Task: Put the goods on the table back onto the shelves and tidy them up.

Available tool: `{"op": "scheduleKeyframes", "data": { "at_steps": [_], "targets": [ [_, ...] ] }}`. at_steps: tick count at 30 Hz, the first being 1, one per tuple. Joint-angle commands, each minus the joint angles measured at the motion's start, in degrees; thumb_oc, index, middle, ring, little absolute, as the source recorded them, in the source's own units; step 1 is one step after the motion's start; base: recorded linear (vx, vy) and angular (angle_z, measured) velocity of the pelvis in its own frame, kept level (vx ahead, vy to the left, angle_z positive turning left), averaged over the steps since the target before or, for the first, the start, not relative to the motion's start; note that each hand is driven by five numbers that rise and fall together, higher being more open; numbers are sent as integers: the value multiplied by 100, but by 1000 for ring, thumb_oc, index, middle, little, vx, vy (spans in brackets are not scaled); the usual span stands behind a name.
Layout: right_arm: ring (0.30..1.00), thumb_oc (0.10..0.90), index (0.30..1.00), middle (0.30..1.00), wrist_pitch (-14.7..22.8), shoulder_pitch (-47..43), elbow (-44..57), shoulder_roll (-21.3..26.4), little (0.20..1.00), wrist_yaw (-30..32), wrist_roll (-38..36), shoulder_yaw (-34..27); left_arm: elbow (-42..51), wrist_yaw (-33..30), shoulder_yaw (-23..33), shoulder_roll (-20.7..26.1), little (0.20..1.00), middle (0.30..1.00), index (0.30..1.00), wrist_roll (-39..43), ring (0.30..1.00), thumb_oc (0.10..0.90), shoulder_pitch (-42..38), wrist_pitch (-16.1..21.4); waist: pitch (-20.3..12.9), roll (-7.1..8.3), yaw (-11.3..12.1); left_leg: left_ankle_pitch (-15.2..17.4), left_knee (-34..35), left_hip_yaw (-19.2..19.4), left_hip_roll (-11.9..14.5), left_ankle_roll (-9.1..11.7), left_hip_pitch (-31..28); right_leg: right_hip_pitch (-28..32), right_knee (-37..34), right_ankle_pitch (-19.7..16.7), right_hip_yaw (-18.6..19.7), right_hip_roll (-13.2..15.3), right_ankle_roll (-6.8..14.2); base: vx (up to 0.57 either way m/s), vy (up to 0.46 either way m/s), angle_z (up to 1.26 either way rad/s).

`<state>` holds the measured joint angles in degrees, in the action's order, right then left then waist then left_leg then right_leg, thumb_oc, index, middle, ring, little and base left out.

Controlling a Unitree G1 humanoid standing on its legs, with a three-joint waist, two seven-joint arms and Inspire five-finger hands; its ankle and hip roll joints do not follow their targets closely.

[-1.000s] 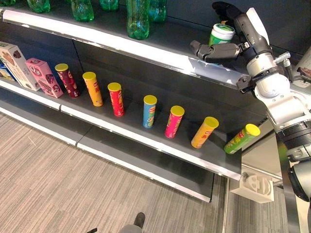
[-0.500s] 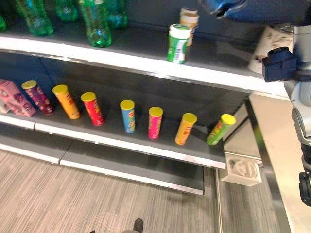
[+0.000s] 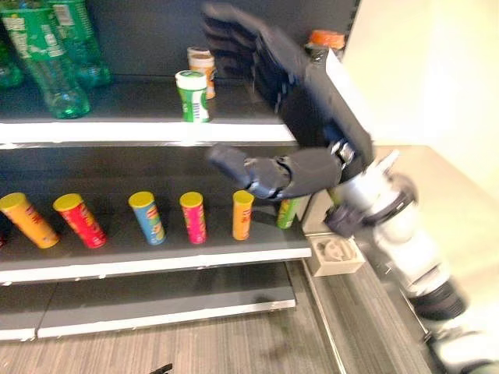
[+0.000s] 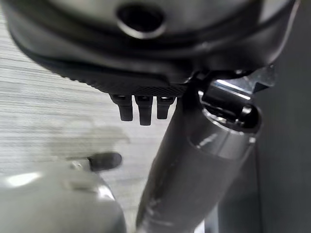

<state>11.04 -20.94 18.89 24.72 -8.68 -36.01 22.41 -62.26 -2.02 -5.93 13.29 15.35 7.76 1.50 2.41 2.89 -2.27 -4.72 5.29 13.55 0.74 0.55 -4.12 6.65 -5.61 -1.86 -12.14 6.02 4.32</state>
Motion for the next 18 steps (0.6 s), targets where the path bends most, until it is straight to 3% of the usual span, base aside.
{"op": "scheduleKeyframes", "data": {
  "at_steps": [1, 2, 5, 8, 10, 11, 13, 14, 16, 18],
  "targets": [
    [900, 800, 900, 900, -26, -714, 7, 455, 900, -438, -606, -90, -86, 28, -49, 73, 900, 900, 900, -259, 900, 800, -367, 243, 66, -114, 110, 450, -29, -44, 364, 334, -286, -113, 68, -230, -160, 417, 354, -28, 41, -32],
    [900, 800, 900, 900, -203, 200, -195, 268, 900, -685, -1074, -37, 6, 14, 28, 45, 900, 900, 900, -277, 900, 800, -356, 279, 127, -129, 3, 462, -29, 56, 361, 330, -329, -167, 81, -267, -51, 423, 366, -22, 36, -33],
    [900, 800, 900, 900, -507, 982, -172, 646, 900, -1063, -718, -2, 118, 131, 120, 56, 900, 900, 900, -442, 900, 800, -281, 302, 132, -125, -78, 456, -29, 72, 354, 340, -301, -188, 77, -280, -54, 441, 385, -3, 21, -31],
    [900, 800, 900, 900, -710, 2078, -767, 801, 900, -1316, -347, -165, 177, 242, 162, 62, 900, 900, 900, -580, 900, 800, -219, 331, 162, -93, -118, 443, -29, 20, 342, 358, -267, -165, 61, -281, -136, 464, 413, 8, -4, 0],
    [900, 800, 900, 900, -712, 2280, -1168, 871, 900, -1335, 145, -213, 259, 293, 154, 77, 900, 900, 900, -644, 900, 800, -171, 341, 189, -82, -100, 427, -29, -25, 342, 366, -238, -164, 61, -278, -187, 476, 423, -3, -8, 4],
    [900, 800, 900, 900, -656, 2349, -1815, 871, 900, -1237, 760, -191, 254, 299, 141, 99, 900, 900, 900, -664, 900, 800, -165, 347, 203, -67, -83, 419, -29, -43, 339, 374, -213, -171, 61, -286, -207, 488, 435, -6, -12, 11],
    [900, 800, 900, 900, -648, 2342, -1827, 865, 900, -1237, 765, -185, 254, 299, 143, 100, 900, 900, 900, -664, 900, 800, -166, 347, 204, -65, -85, 419, -29, -43, 339, 374, -213, -172, 61, -286, -207, 488, 435, 3, -12, 10],
    [900, 800, 900, 900, -641, 2338, -3147, 623, 900, -871, 1577, -225, 275, 287, 121, 97, 900, 900, 900, -597, 900, 800, -181, 368, 199, -57, -43, 420, -29, -43, 333, 370, -210, -168, 61, -286, -205, 502, 440, 7, -15, 5],
    [900, 800, 900, 900, -578, 2244, -3645, 524, 900, -704, 1973, -185, 282, 285, 89, 97, 900, 900, 900, -570, 900, 800, -198, 369, 201, -53, -31, 421, -29, -50, 329, 370, -216, -153, 61, -281, -215, 505, 440, 0, 0, 0],
    [900, 800, 900, 900, -549, 2081, -5237, 153, 900, -136, 2873, -238, 325, 248, -14, 134, 900, 900, 900, -515, 900, 800, -266, 410, 203, -65, 36, 411, -29, -117, 308, 367, -199, -115, 61, -270, -283, 509, 445, 0, 0, 0]
  ]
}}
